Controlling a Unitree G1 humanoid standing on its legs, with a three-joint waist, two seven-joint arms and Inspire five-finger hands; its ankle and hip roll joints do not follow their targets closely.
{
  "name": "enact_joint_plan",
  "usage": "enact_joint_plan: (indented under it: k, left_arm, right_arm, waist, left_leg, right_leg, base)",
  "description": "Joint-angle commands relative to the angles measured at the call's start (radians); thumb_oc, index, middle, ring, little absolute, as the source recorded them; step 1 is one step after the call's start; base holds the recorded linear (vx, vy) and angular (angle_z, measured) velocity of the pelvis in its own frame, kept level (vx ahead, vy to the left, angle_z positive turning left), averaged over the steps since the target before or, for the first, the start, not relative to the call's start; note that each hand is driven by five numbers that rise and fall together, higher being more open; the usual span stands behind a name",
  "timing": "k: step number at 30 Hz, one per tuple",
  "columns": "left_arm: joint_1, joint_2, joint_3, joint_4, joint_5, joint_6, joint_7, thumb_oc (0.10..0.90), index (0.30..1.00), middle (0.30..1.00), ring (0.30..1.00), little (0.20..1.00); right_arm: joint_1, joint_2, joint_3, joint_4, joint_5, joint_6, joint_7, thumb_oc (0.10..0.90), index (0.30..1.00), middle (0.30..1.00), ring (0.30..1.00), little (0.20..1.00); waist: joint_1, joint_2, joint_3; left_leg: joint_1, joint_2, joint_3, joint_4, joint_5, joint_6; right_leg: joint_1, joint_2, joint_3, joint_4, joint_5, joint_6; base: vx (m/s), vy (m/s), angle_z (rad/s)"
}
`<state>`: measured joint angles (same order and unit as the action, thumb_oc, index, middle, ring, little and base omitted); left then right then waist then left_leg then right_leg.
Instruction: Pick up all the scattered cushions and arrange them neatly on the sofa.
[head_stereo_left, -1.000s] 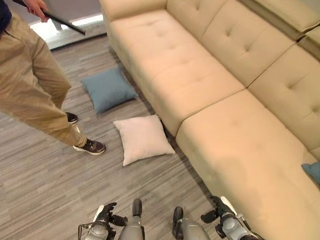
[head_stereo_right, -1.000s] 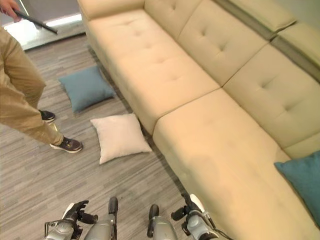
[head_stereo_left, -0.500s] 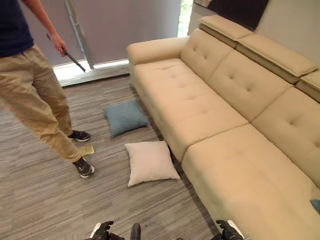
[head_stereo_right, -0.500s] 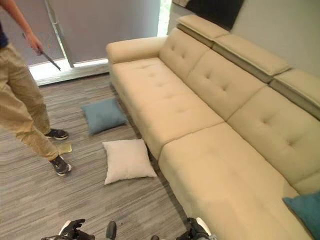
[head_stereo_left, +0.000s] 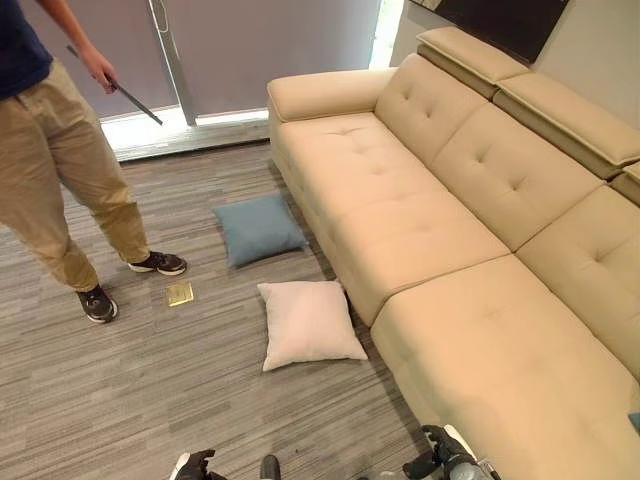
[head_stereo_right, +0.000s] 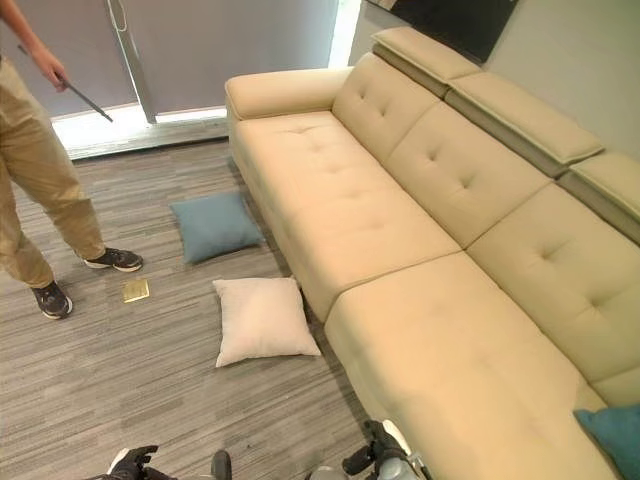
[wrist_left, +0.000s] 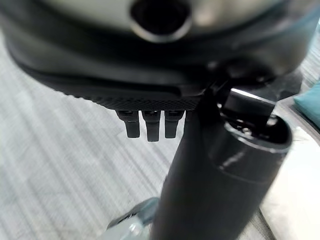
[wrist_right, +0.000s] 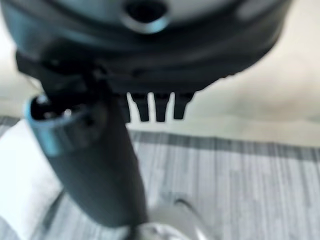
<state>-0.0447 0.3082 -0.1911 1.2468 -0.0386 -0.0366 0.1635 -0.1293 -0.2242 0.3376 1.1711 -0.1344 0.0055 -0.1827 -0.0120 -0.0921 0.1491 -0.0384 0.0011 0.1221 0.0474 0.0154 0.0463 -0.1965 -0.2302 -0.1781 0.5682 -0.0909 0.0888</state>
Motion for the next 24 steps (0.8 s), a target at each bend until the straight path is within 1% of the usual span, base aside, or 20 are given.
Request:
enact_joint_plan:
  k: [1, 2, 3, 4, 5, 6, 8, 9, 10, 13, 14, 15, 16, 17, 18, 19, 21, 22, 23, 24]
  left_arm:
    - [0.007, 0.059, 0.023, -0.016, -0.011, -0.014, 0.011, 0.800, 0.900, 0.900, 0.900, 0.900]
    - [0.010, 0.059, 0.024, -0.018, -0.011, -0.014, 0.009, 0.800, 0.900, 0.900, 0.900, 0.900]
    - [0.010, 0.059, 0.024, -0.018, -0.011, -0.014, 0.009, 0.800, 0.900, 0.900, 0.900, 0.900]
    - [0.011, 0.058, 0.024, -0.015, -0.011, -0.014, 0.009, 0.800, 0.900, 0.900, 0.900, 0.900]
    - [0.010, 0.054, 0.026, -0.010, -0.014, -0.013, 0.010, 0.800, 0.900, 0.900, 0.900, 0.900]
    - [0.008, 0.052, 0.027, -0.007, -0.016, -0.012, 0.012, 0.800, 0.900, 0.900, 0.900, 0.900]
    - [0.004, 0.051, 0.029, 0.000, -0.016, -0.007, 0.012, 0.800, 0.900, 0.900, 0.900, 0.900]
    - [0.002, 0.048, 0.030, -0.002, -0.014, -0.015, 0.011, 0.800, 0.900, 0.900, 0.900, 0.900]
    - [0.007, 0.042, 0.027, -0.004, -0.015, -0.013, 0.010, 0.800, 0.900, 0.900, 0.900, 0.900]
    - [0.016, 0.030, 0.015, -0.006, -0.010, -0.014, 0.008, 0.800, 0.900, 0.900, 0.900, 0.900]
    - [0.016, 0.030, 0.015, -0.006, -0.010, -0.014, 0.008, 0.800, 0.900, 0.900, 0.900, 0.900]
    - [0.025, 0.025, 0.002, -0.019, 0.001, -0.012, 0.005, 0.800, 0.900, 0.900, 0.900, 0.900]
    - [0.024, 0.022, -0.002, -0.025, 0.000, -0.012, 0.004, 0.800, 0.900, 0.900, 0.900, 0.900]
    - [0.024, 0.022, -0.002, -0.025, 0.000, -0.012, 0.004, 0.800, 0.900, 0.900, 0.900, 0.900]
    - [0.013, 0.021, -0.015, -0.048, -0.007, -0.012, 0.006, 0.800, 0.900, 0.900, 0.900, 0.900]
    - [0.004, 0.020, -0.019, -0.057, -0.011, -0.014, 0.007, 0.800, 0.900, 0.900, 0.900, 0.900]
    - [-0.006, 0.020, -0.025, -0.066, -0.017, -0.015, 0.008, 0.800, 0.900, 0.900, 0.900, 0.900]
    - [-0.006, 0.020, -0.025, -0.066, -0.017, -0.015, 0.008, 0.800, 0.900, 0.900, 0.900, 0.900]
    - [-0.006, 0.021, -0.028, -0.074, -0.020, -0.014, 0.009, 0.800, 0.900, 0.900, 0.900, 0.900]
    - [-0.006, 0.021, -0.028, -0.074, -0.020, -0.014, 0.009, 0.800, 0.900, 0.900, 0.900, 0.900]
  right_arm:
    - [-0.018, 0.000, 0.012, -0.040, 0.019, -0.015, -0.010, 0.800, 0.900, 0.900, 0.900, 0.900]
    - [-0.020, -0.003, 0.014, -0.040, 0.020, -0.016, -0.009, 0.800, 0.900, 0.900, 0.900, 0.900]
    - [-0.019, -0.004, 0.014, -0.040, 0.020, -0.016, -0.009, 0.800, 0.900, 0.900, 0.900, 0.900]
    - [-0.022, -0.007, 0.017, -0.041, 0.018, -0.015, -0.010, 0.800, 0.900, 0.900, 0.900, 0.900]
    - [-0.034, -0.011, 0.023, -0.043, 0.015, -0.015, -0.011, 0.800, 0.900, 0.900, 0.900, 0.900]
    - [-0.041, -0.014, 0.026, -0.046, 0.013, -0.014, -0.013, 0.800, 0.900, 0.900, 0.900, 0.900]
    - [-0.045, -0.018, 0.030, -0.045, 0.010, -0.012, -0.014, 0.800, 0.900, 0.900, 0.900, 0.900]
    - [-0.041, -0.023, 0.024, -0.051, 0.015, -0.015, -0.017, 0.800, 0.900, 0.900, 0.900, 0.900]
    - [-0.030, -0.024, 0.029, -0.066, 0.018, -0.016, -0.018, 0.800, 0.900, 0.900, 0.900, 0.900]
    - [-0.010, -0.032, 0.020, -0.071, 0.022, -0.017, -0.021, 0.800, 0.900, 0.900, 0.900, 0.900]
    - [-0.009, -0.032, 0.021, -0.071, 0.022, -0.017, -0.021, 0.800, 0.900, 0.900, 0.900, 0.900]
    - [0.004, -0.040, 0.016, -0.077, 0.023, -0.014, -0.022, 0.800, 0.900, 0.900, 0.900, 0.900]
    - [0.003, -0.045, 0.014, -0.078, 0.025, -0.013, -0.023, 0.800, 0.900, 0.900, 0.900, 0.900]
    - [0.003, -0.045, 0.014, -0.078, 0.025, -0.013, -0.023, 0.800, 0.900, 0.900, 0.900, 0.900]
    - [0.002, -0.055, 0.008, -0.081, 0.035, -0.011, -0.029, 0.800, 0.900, 0.900, 0.900, 0.900]
    - [0.000, -0.059, 0.006, -0.080, 0.040, -0.014, -0.033, 0.800, 0.900, 0.900, 0.900, 0.900]
    - [0.001, -0.064, 0.003, -0.072, 0.044, -0.010, -0.034, 0.800, 0.900, 0.900, 0.900, 0.900]
    - [0.001, -0.064, 0.003, -0.072, 0.044, -0.010, -0.034, 0.800, 0.900, 0.900, 0.900, 0.900]
    - [0.000, -0.068, 0.000, -0.069, 0.052, -0.009, -0.034, 0.800, 0.900, 0.900, 0.900, 0.900]
    - [0.000, -0.068, 0.000, -0.069, 0.052, -0.009, -0.034, 0.800, 0.900, 0.900, 0.900, 0.900]
  waist:
    - [0.018, -0.012, 0.014]
    - [0.014, -0.014, 0.007]
    - [0.014, -0.013, 0.008]
    - [0.012, -0.017, 0.006]
    - [0.010, -0.026, 0.005]
    - [0.005, -0.031, 0.006]
    - [-0.002, -0.031, 0.009]
    - [-0.006, -0.033, 0.007]
    - [-0.009, -0.041, 0.002]
    - [-0.019, -0.042, -0.017]
    - [-0.019, -0.042, -0.016]
    - [-0.026, -0.042, -0.023]
    - [-0.029, -0.043, -0.019]
    - [-0.029, -0.042, -0.019]
    - [-0.025, -0.055, 0.001]
    - [-0.023, -0.057, 0.010]
    - [-0.020, -0.063, 0.011]
    - [-0.020, -0.062, 0.011]
    - [-0.009, -0.065, 0.016]
    - [-0.011, -0.067, 0.013]
  left_leg:
    - [0.017, -0.026, -0.066, -0.004, -0.096, 0.005]
    - [0.020, -0.029, -0.071, -0.011, -0.094, 0.003]
    - [0.023, -0.028, -0.072, -0.012, -0.095, 0.003]
    - [0.028, -0.031, -0.070, -0.020, -0.096, 0.001]
    - [0.033, -0.041, -0.069, -0.032, -0.100, -0.003]
    - [0.039, -0.047, -0.071, -0.036, -0.104, -0.005]
    - [0.042, -0.049, -0.076, -0.037, -0.107, -0.006]
    - [0.045, -0.050, -0.086, -0.035, -0.112, -0.009]
    - [0.059, -0.059, -0.092, -0.039, -0.122, -0.012]
    - [0.066, -0.052, -0.091, 0.002, -0.163, -0.030]
    - [0.066, -0.051, -0.092, 0.003, -0.165, -0.030]
    - [0.058, -0.043, -0.077, 0.074, -0.187, -0.056]
    - [0.034, -0.035, -0.065, 0.144, -0.179, -0.072]
    - [0.031, -0.034, -0.066, 0.149, -0.182, -0.072]
    - [-0.056, -0.019, -0.058, 0.317, -0.134, -0.098]
    - [-0.094, -0.014, -0.057, 0.385, -0.113, -0.104]
    - [-0.134, -0.002, -0.047, 0.438, -0.115, -0.096]
    - [-0.136, -0.001, -0.048, 0.441, -0.116, -0.096]
    - [-0.179, -0.014, -0.044, 0.414, -0.148, -0.080]
    - [-0.180, -0.016, -0.045, 0.410, -0.144, -0.079]
  right_leg:
    - [-0.022, 0.069, 0.045, -0.140, 0.089, 0.027]
    - [-0.027, 0.089, 0.049, -0.182, 0.080, 0.023]
    - [-0.025, 0.090, 0.048, -0.183, 0.079, 0.023]
    - [-0.026, 0.100, 0.044, -0.225, 0.081, 0.024]
    - [-0.047, 0.109, 0.015, -0.326, 0.106, 0.029]
    - [-0.062, 0.120, 0.004, -0.372, 0.129, 0.033]
    - [-0.077, 0.136, 0.009, -0.387, 0.136, 0.037]
    - [-0.079, 0.140, 0.025, -0.394, 0.130, 0.049]
    - [-0.053, 0.161, 0.047, -0.414, 0.122, 0.031]
    - [-0.026, 0.167, 0.036, -0.414, 0.099, 0.010]
    - [-0.025, 0.167, 0.035, -0.414, 0.099, 0.010]
    - [0.008, 0.172, 0.027, -0.426, 0.079, -0.003]
    - [0.026, 0.171, 0.023, -0.435, 0.075, -0.010]
    - [0.026, 0.172, 0.022, -0.435, 0.076, -0.011]
    - [0.048, 0.169, 0.026, -0.445, 0.070, -0.029]
    - [0.057, 0.170, 0.026, -0.450, 0.066, -0.040]
    - [0.074, 0.172, 0.023, -0.460, 0.049, -0.051]
    - [0.074, 0.172, 0.023, -0.459, 0.049, -0.051]
    - [0.091, 0.172, 0.030, -0.465, 0.035, -0.049]
    - [0.088, 0.169, 0.029, -0.465, 0.036, -0.049]
  base:
    - [0.20, 0.055, -0.09]
    - [0.14, 0.025, -0.06]
    - [0.11, 0.010, 0.00]
    - [0.15, -0.021, 0.07]
    - [0.21, -0.039, 0.05]
    - [0.17, -0.040, -0.07]
    - [0.12, -0.038, -0.09]
    - [0.27, -0.111, 0.05]
    - [0.29, -0.126, 0.20]
    - [0.26, -0.117, 0.37]
    - [0.27, -0.141, 0.14]
    - [0.21, -0.129, 0.07]
    - [0.21, -0.129, 0.14]
    - [0.11, -0.125, 0.19]
    - [0.08, -0.115, 0.15]
    - [0.13, -0.141, 0.07]
    - [0.11, -0.063, -0.09]
    - [0.17, -0.018, -0.07]
    - [0.12, 0.002, 0.01]
    - [0.24, 0.031, 0.10]
